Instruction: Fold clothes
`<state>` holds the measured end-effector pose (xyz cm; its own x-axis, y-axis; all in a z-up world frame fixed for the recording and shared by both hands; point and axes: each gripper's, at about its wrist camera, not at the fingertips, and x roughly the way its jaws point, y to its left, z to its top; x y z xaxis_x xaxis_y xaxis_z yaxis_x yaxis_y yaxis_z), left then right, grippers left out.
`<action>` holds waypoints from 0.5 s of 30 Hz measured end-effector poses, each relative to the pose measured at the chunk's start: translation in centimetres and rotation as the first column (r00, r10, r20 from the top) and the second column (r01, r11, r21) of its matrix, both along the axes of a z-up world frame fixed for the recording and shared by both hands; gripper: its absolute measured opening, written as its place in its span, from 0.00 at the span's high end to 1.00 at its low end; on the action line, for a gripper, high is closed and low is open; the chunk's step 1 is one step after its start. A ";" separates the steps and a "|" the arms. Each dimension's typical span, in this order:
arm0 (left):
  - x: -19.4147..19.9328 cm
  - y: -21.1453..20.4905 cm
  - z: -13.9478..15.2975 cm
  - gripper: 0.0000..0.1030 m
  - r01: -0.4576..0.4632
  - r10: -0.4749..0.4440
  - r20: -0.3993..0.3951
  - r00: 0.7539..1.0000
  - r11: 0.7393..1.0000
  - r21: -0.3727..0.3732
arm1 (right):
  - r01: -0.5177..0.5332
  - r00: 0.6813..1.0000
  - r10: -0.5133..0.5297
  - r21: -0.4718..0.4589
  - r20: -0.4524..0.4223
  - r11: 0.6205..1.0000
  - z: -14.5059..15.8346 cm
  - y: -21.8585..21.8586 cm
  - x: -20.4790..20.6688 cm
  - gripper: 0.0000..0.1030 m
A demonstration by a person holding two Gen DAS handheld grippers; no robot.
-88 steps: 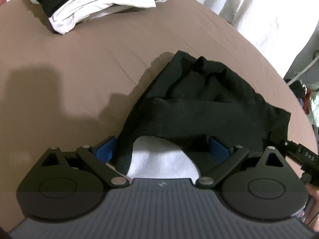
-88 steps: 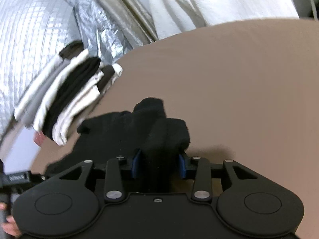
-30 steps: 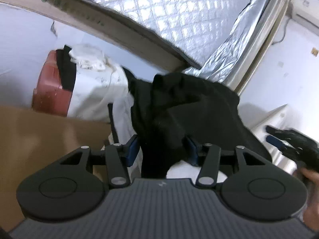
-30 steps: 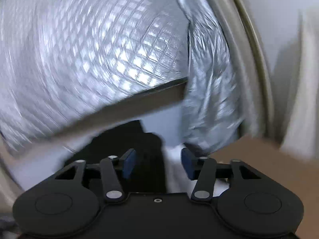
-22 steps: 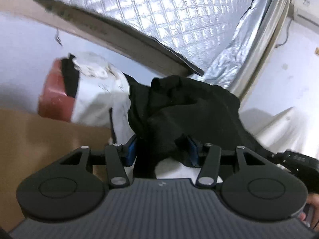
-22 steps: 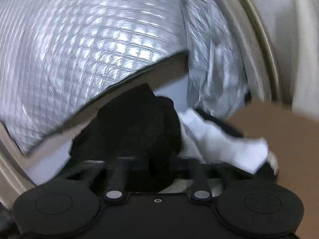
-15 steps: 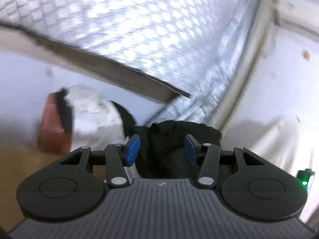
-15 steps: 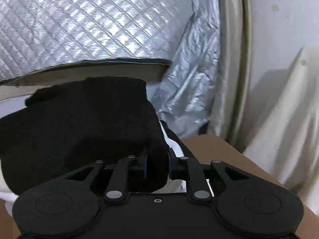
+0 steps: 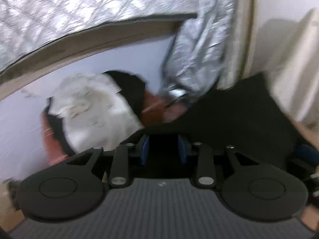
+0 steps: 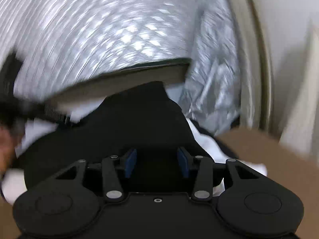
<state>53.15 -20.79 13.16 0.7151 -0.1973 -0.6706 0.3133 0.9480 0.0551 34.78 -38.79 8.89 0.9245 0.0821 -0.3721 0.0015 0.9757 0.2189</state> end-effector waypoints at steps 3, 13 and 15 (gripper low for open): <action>-1.6 0.8 1.0 0.63 -0.044 0.043 0.053 0.998 0.999 0.017 | 0.012 1.000 -0.012 0.035 -0.001 0.999 0.7 -0.1 -1.3 0.52; -16.8 4.9 5.7 0.13 0.073 -0.067 0.147 0.987 0.997 -0.039 | 0.050 0.999 -0.051 -0.062 -0.017 0.997 5.7 0.2 -11.5 0.26; -20.6 5.4 5.4 0.08 0.076 -0.070 0.150 0.986 0.997 -0.035 | 0.048 0.998 -0.051 -0.080 -0.037 0.996 5.8 0.7 -14.2 0.23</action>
